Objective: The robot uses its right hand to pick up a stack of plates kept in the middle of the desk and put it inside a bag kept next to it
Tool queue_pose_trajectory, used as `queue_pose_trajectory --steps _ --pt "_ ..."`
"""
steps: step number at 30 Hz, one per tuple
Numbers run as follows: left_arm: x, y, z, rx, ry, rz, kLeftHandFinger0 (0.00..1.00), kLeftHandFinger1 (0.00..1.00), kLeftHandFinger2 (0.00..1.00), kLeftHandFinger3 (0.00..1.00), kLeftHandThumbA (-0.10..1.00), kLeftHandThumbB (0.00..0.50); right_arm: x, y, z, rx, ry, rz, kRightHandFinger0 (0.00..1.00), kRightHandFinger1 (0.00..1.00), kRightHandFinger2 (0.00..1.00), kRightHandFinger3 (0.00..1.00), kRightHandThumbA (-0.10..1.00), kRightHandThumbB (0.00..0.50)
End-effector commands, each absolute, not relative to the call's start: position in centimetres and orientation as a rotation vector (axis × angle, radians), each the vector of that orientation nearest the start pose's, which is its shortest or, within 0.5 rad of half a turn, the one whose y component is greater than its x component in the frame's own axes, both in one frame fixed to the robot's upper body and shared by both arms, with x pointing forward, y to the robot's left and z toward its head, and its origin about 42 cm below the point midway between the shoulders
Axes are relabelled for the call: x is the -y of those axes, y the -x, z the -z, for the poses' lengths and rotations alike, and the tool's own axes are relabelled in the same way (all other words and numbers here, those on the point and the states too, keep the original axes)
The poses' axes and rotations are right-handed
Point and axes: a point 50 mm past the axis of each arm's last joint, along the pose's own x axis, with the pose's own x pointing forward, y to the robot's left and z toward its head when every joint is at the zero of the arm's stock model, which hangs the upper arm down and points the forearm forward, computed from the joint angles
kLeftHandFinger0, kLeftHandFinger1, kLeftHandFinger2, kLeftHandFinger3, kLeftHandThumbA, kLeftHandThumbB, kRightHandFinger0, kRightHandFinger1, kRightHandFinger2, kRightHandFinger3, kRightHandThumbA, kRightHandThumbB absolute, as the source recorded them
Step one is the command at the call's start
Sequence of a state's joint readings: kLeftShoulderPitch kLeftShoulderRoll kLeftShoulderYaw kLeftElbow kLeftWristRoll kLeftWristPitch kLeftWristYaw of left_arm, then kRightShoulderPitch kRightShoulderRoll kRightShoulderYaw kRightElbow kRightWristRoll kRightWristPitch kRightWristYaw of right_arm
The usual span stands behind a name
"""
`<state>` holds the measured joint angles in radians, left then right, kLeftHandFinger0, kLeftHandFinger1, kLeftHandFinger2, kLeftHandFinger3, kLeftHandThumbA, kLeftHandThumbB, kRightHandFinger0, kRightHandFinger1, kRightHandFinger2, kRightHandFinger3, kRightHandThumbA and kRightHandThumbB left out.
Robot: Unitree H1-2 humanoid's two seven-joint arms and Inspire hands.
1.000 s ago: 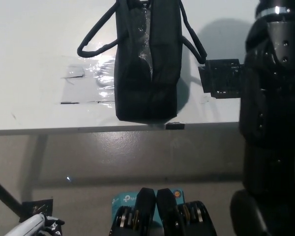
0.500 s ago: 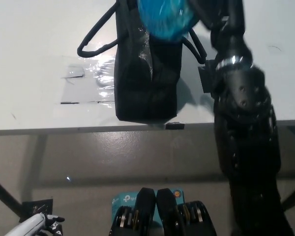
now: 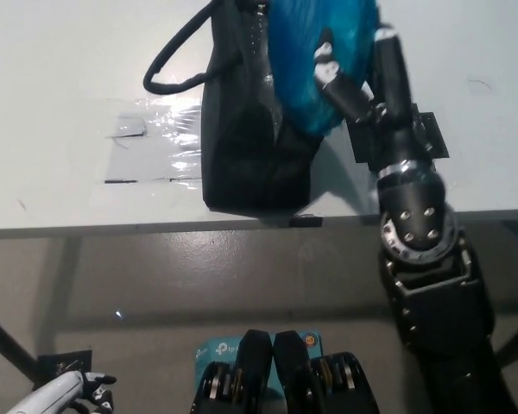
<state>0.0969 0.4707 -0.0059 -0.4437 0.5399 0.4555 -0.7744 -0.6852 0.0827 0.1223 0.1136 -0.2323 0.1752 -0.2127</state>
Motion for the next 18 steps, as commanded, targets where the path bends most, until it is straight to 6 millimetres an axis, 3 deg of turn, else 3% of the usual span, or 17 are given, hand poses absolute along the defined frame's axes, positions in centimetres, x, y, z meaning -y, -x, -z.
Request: queue_pose_trajectory --steps 1,4,11,16,18 --pt "-31.7 -23.2 -17.4 -0.412 -0.915 0.507 0.78 0.78 0.87 0.99 0.29 0.0 5.9 -43.4 -30.1 0.52 0.064 -0.004 0.0 0.0 0.0 0.0 -0.1 0.275" --pt "-31.6 -23.2 -17.3 -0.415 -0.915 0.515 0.78 0.78 0.86 0.98 0.32 0.0 4.2 -43.5 -29.3 0.501 0.052 0.011 0.0 0.0 0.0 0.0 -0.1 0.282" --pt "-31.2 -23.3 -17.3 -0.416 -0.911 0.518 0.78 0.78 0.86 0.99 0.3 0.0 1.7 -44.1 -30.2 0.472 -0.02 0.017 0.0 0.0 0.0 0.0 -0.1 0.286" --pt "-31.1 -23.1 -17.1 -0.416 -0.904 0.522 0.78 0.77 0.85 0.99 0.28 0.0 1.8 -45.0 -29.9 0.471 0.057 0.003 0.0 0.0 0.0 0.0 -0.1 0.277" --pt "-31.1 -23.0 -16.8 -0.422 -0.907 0.518 0.78 0.78 0.86 0.99 0.3 0.0 2.1 -45.6 -29.8 0.46 0.155 -0.03 0.0 0.0 0.0 0.0 -0.1 0.236"
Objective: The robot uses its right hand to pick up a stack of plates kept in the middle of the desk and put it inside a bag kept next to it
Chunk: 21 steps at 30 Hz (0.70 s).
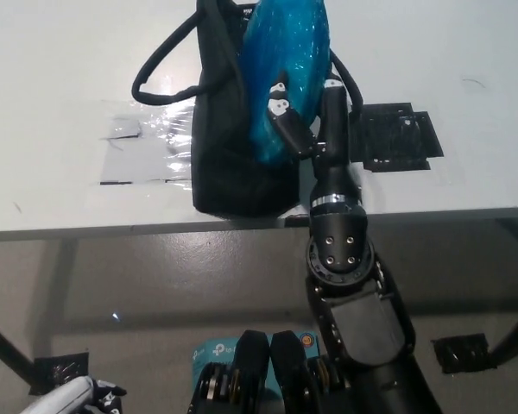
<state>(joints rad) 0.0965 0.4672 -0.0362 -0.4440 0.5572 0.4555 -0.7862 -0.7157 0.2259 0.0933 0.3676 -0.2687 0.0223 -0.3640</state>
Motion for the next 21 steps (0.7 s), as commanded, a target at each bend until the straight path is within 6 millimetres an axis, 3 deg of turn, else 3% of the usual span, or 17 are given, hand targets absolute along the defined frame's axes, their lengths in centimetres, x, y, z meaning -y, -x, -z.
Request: queue_pose_trajectory --steps 1,7,9,13,14,16,18,20,21 --pt "-31.1 -22.9 -16.8 -0.423 -0.903 0.523 0.79 0.79 0.87 1.0 0.32 0.0 2.4 -46.1 -29.8 0.447 0.215 -0.055 0.0 0.0 0.0 0.02 -0.1 0.187" --pt "-30.9 -22.6 -16.6 -0.423 -0.894 0.52 0.76 0.77 0.85 0.98 0.3 0.0 4.0 -48.3 -30.3 0.514 0.392 -0.094 0.0 0.0 0.0 0.0 -0.1 0.124" --pt "-30.9 -22.7 -16.6 -0.422 -0.895 0.52 0.74 0.75 0.84 0.96 0.27 0.0 4.2 -48.7 -30.7 0.527 0.447 -0.11 0.0 0.0 0.0 0.0 -0.1 0.124" --pt "-30.8 -22.9 -16.7 -0.418 -0.899 0.532 0.76 0.78 0.86 0.96 0.23 0.0 4.7 -49.5 -31.3 0.603 0.574 -0.164 0.0 0.0 0.01 0.0 -0.1 0.222" --pt "-30.8 -22.9 -16.7 -0.418 -0.899 0.532 0.76 0.78 0.86 0.96 0.23 0.0 4.7 -49.5 -31.3 0.605 0.575 -0.165 0.0 0.0 0.02 0.0 -0.1 0.223" --pt "-30.8 -22.9 -16.7 -0.425 -0.905 0.529 0.77 0.78 0.86 0.97 0.23 0.0 5.1 -50.1 -31.3 0.567 0.611 -0.163 0.0 0.0 0.09 0.03 -0.1 0.272" --pt "-30.9 -22.9 -16.7 -0.422 -0.908 0.524 0.77 0.77 0.85 0.96 0.25 0.0 5.2 -50.4 -31.2 0.557 0.562 -0.147 0.0 0.0 0.06 0.01 -0.1 0.277" --pt "-30.9 -23.0 -16.8 -0.419 -0.907 0.524 0.76 0.76 0.85 0.96 0.27 0.0 5.3 -50.4 -30.5 0.498 0.475 -0.114 0.0 0.0 0.03 0.0 -0.1 0.238" --pt "-30.9 -22.9 -16.9 -0.419 -0.902 0.524 0.77 0.77 0.86 0.97 0.28 0.0 5.2 -50.4 -29.9 0.482 0.444 -0.097 0.0 0.0 0.03 0.0 -0.1 0.194"
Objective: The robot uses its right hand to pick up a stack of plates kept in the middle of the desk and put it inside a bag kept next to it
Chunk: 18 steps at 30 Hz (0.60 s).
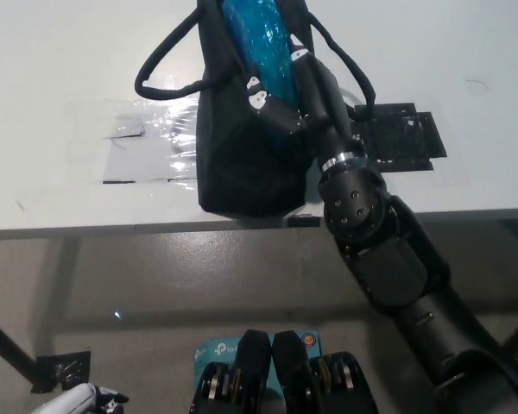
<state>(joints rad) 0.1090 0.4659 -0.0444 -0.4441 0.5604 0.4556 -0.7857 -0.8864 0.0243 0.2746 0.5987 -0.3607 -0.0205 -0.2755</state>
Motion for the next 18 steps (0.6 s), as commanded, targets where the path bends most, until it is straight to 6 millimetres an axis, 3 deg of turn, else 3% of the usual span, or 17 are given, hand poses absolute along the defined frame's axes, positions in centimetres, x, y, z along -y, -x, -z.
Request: queue_pose_trajectory --steps 1,5,9,10,11,12,13,14,15,16,17,18 --pt "-30.9 -22.9 -16.9 -0.419 -0.902 0.524 0.77 0.77 0.86 0.97 0.28 0.0 5.2 -50.4 -29.9 0.481 0.442 -0.095 0.0 0.0 0.02 0.0 -0.1 0.188" --pt "-30.8 -22.8 -16.7 -0.419 -0.907 0.536 0.77 0.76 0.84 0.96 0.32 0.0 4.9 -50.1 -28.4 0.411 0.314 -0.052 0.0 0.0 0.0 0.01 -0.1 0.149" --pt "-30.7 -22.7 -16.6 -0.421 -0.909 0.53 0.78 0.77 0.84 0.96 0.27 0.0 4.2 -49.7 -27.0 0.338 0.186 0.016 0.0 0.0 0.0 0.0 -0.1 0.111" --pt "-30.5 -22.6 -16.5 -0.424 -0.904 0.534 0.78 0.77 0.84 0.96 0.27 0.0 4.4 -49.5 -26.7 0.327 0.167 0.036 0.0 0.0 0.0 0.11 -0.1 0.096" --pt "-30.5 -22.6 -16.5 -0.424 -0.903 0.533 0.78 0.77 0.85 0.96 0.27 0.0 4.3 -49.5 -26.6 0.323 0.161 0.045 0.0 0.0 0.02 0.38 -0.1 0.067" --pt "-30.5 -22.5 -16.5 -0.423 -0.899 0.532 0.78 0.77 0.85 0.98 0.26 0.0 4.2 -49.4 -26.6 0.309 0.162 0.061 0.07 0.05 0.08 0.79 -0.06 0.003" --pt "-30.5 -22.5 -16.5 -0.422 -0.895 0.531 0.78 0.77 0.85 0.98 0.26 0.0 4.0 -49.4 -26.5 0.288 0.164 0.056 0.3 0.33 0.43 1.0 0.12 0.073" --pt "-30.4 -22.6 -16.5 -0.422 -0.893 0.534 0.78 0.77 0.85 0.98 0.26 0.0 4.1 -49.4 -26.4 0.278 0.164 0.056 0.4 0.41 0.58 1.0 0.3 0.019" --pt "-30.4 -22.6 -16.4 -0.424 -0.89 0.537 0.78 0.78 0.86 0.98 0.26 0.0 4.1 -49.4 -26.5 0.256 0.24 0.02 0.82 0.94 1.0 1.0 0.58 0.111" --pt "-30.2 -22.4 -16.2 -0.427 -0.905 0.544 0.78 0.76 0.84 0.96 0.31 0.0 3.9 -49.3 -26.5 0.209 0.392 0.005 1.0 1.0 1.0 1.0 0.89 0.367" --pt "-30.2 -22.4 -16.2 -0.424 -0.913 0.547 0.78 0.76 0.84 0.96 0.32 0.0 3.8 -49.3 -26.7 0.186 0.441 0.007 1.0 1.0 1.0 1.0 0.89 0.406" --pt "-30.2 -22.2 -16.2 -0.43 -0.922 0.555 0.8 0.77 0.84 0.96 0.34 0.0 3.8 -49.1 -26.6 0.177 0.474 0.007 1.0 1.0 1.0 1.0 0.9 0.496"
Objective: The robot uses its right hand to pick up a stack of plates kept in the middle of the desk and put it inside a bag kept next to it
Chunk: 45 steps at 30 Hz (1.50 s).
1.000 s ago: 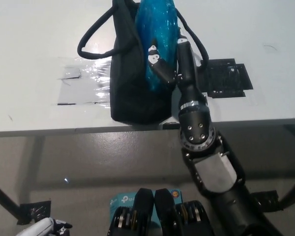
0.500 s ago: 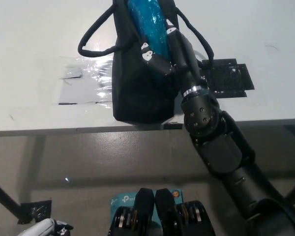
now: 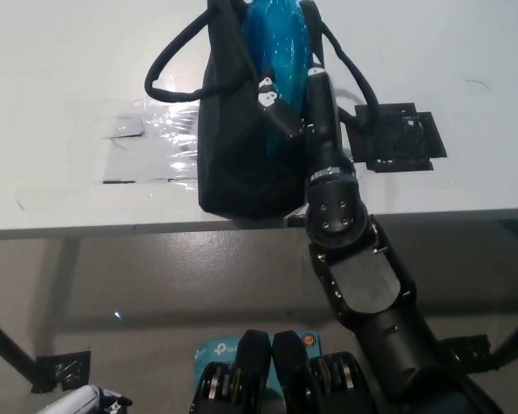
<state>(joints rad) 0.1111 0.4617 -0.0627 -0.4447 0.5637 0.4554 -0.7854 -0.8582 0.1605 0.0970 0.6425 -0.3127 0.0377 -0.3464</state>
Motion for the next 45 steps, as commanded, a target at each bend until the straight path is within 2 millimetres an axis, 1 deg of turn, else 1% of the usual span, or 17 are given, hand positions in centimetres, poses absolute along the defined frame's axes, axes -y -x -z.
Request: queue_pose_trajectory --steps 1,4,6,12,16,18,20,23,24,28,30,34,37,38,40,42,45 --pt "-30.2 -22.2 -16.2 -0.432 -0.938 0.56 0.79 0.78 0.85 0.99 0.39 0.0 3.8 -49.1 -26.9 0.191 0.561 0.017 1.0 1.0 1.0 1.0 0.93 0.5" --pt "-30.3 -22.2 -16.0 -0.452 -0.926 0.57 0.84 0.83 0.91 1.0 0.47 0.0 4.0 -49.1 -27.8 0.236 0.645 0.059 1.0 1.0 1.0 1.0 0.89 0.5" --pt "-30.2 -22.2 -15.9 -0.445 -0.9 0.578 0.82 0.82 0.91 1.0 0.4 0.0 4.3 -49.0 -28.5 0.261 0.667 0.067 1.0 1.0 1.0 1.0 0.87 0.5" --pt "-30.3 -22.2 -15.6 -0.455 -0.898 0.576 0.79 0.8 0.91 1.0 0.39 0.0 4.6 -48.8 -30.6 0.387 0.82 0.087 1.0 1.0 1.0 1.0 0.91 0.5" --pt "-30.5 -22.3 -15.4 -0.463 -0.897 0.564 0.77 0.77 0.88 1.0 0.41 0.0 4.9 -48.7 -33.1 0.435 0.888 0.1 1.0 1.0 1.0 1.0 0.96 0.5" --pt "-30.5 -22.3 -15.3 -0.455 -0.889 0.552 0.73 0.74 0.84 0.94 0.32 0.0 5.4 -48.6 -35.1 0.483 0.876 0.089 1.0 1.0 1.0 1.0 0.96 0.5" --pt "-30.6 -22.2 -15.3 -0.455 -0.888 0.547 0.73 0.75 0.85 0.95 0.31 0.0 5.5 -48.6 -36.1 0.51 0.894 0.107 1.0 1.0 1.0 1.0 1.0 0.5" --pt "-30.6 -22.2 -15.2 -0.462 -0.879 0.538 0.77 0.76 0.86 0.96 0.31 0.0 6.4 -49.0 -39.3 0.561 0.961 0.16 1.0 1.0 1.0 1.0 1.0 0.5" --pt "-30.8 -22.2 -15.1 -0.469 -0.872 0.535 0.78 0.77 0.87 0.97 0.29 0.0 6.7 -49.1 -40.6 0.588 0.93 0.148 1.0 1.0 1.0 1.0 0.96 0.438" --pt "-30.7 -22.1 -15.0 -0.472 -0.864 0.532 0.78 0.77 0.87 0.98 0.29 0.0 7.7 -49.0 -42.9 0.618 0.868 0.142 1.0 1.0 1.0 1.0 0.8 0.365" --pt "-30.8 -22.0 -15.0 -0.472 -0.871 0.54 0.77 0.76 0.86 0.97 0.28 0.0 9.6 -47.6 -44.5 0.621 0.753 0.108 1.0 1.0 1.0 1.0 0.7 0.294" --pt "-31.0 -21.7 -14.8 -0.484 -0.863 0.535 0.78 0.76 0.85 0.97 0.29 0.0 12.3 -43.9 -43.6 0.63 0.678 0.052 1.0 1.0 1.0 1.0 0.64 0.249" --pt "-31.1 -21.8 -14.8 -0.488 -0.864 0.533 0.78 0.78 0.88 1.0 0.33 0.0 14.7 -40.6 -41.0 0.641 0.619 0.017 1.0 1.0 1.0 1.0 0.61 0.228" --pt "-31.1 -21.8 -14.8 -0.485 -0.856 0.528 0.78 0.78 0.88 1.0 0.34 0.0 16.4 -38.1 -38.6 0.635 0.589 0.009 1.0 1.0 1.0 1.0 0.59 0.221" --pt "-31.1 -21.8 -14.8 -0.485 -0.854 0.526 0.78 0.77 0.88 1.0 0.33 0.0 16.7 -37.7 -38.2 0.633 0.581 0.006 1.0 1.0 1.0 1.0 0.58 0.22" --pt "-31.2 -22.0 -14.8 -0.479 -0.855 0.514 0.77 0.76 0.86 0.98 0.31 0.0 19.9 -33.7 -32.8 0.582 0.532 -0.025 1.0 1.0 1.0 1.0 0.58 0.202" --pt "-31.5 -21.9 -15.1 -0.476 -0.862 0.508 0.77 0.77 0.86 0.98 0.32 0.0 21.2 -31.5 -29.8 0.549 0.531 -0.032 1.0 1.0 1.0 1.0 0.6 0.209"
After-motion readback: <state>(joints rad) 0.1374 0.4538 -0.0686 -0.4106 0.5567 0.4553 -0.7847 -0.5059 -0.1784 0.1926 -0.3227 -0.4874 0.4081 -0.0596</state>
